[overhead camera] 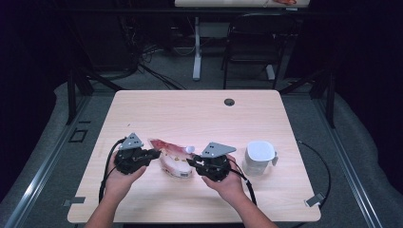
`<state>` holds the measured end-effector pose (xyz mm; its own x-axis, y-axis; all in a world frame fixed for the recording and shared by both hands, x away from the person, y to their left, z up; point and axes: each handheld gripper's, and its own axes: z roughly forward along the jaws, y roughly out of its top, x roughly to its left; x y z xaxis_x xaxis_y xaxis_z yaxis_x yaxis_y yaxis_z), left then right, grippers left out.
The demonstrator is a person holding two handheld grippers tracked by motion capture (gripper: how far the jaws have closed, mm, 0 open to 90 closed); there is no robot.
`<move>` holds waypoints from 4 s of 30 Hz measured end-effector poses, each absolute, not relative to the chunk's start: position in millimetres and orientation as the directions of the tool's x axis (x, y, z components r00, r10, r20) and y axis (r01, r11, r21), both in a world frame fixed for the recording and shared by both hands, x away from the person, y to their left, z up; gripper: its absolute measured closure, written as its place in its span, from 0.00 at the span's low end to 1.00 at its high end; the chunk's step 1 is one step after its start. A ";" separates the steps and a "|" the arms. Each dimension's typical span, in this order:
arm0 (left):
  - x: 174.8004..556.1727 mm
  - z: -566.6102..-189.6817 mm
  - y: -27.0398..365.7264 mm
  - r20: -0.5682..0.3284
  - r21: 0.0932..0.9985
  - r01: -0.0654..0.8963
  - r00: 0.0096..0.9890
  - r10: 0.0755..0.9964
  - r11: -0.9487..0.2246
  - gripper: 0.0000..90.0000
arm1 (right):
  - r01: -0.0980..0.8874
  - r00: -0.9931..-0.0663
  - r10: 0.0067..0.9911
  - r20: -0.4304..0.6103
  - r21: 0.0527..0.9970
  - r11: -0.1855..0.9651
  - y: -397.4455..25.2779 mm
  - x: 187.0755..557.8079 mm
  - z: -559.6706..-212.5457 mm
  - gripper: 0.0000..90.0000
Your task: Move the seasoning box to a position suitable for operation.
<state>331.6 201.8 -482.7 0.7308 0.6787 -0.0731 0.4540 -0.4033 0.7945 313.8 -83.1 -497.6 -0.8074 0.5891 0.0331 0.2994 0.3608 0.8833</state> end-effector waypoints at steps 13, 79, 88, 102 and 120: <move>331.8 -482.3 203.5 -0.066 0.802 0.449 0.723 0.688 -0.395 0.82 | 0.305 -0.810 0.585 0.046 0.885 0.351 -84.9 310.6 -499.0 0.81; 315.7 -486.4 254.5 -0.060 0.804 0.489 0.631 0.773 -0.338 0.82 | 0.271 -0.669 0.742 -0.036 0.918 0.288 -170.4 275.8 -483.3 0.65; 317.8 -488.0 252.5 -0.050 0.801 0.485 0.637 0.769 -0.350 0.80 | 0.267 -0.441 0.897 -0.029 0.950 0.162 -261.7 243.4 -485.5 0.57; 317.7 -489.6 258.9 -0.050 0.799 0.493 0.624 0.780 -0.343 0.78 | 0.436 -0.300 0.954 -0.004 0.889 0.141 -318.1 262.7 -532.7 0.67; 316.9 -487.7 261.1 -0.050 0.804 0.489 0.623 0.781 -0.338 0.77 | 0.505 -0.310 0.948 -0.077 0.831 0.233 -300.2 299.7 -551.0 0.93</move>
<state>316.9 261.1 -487.7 0.6231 0.7805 -0.0505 0.4887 -0.3381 0.8042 299.7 -300.2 -551.0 -0.3102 0.9475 -0.0775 0.5055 0.2334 0.8307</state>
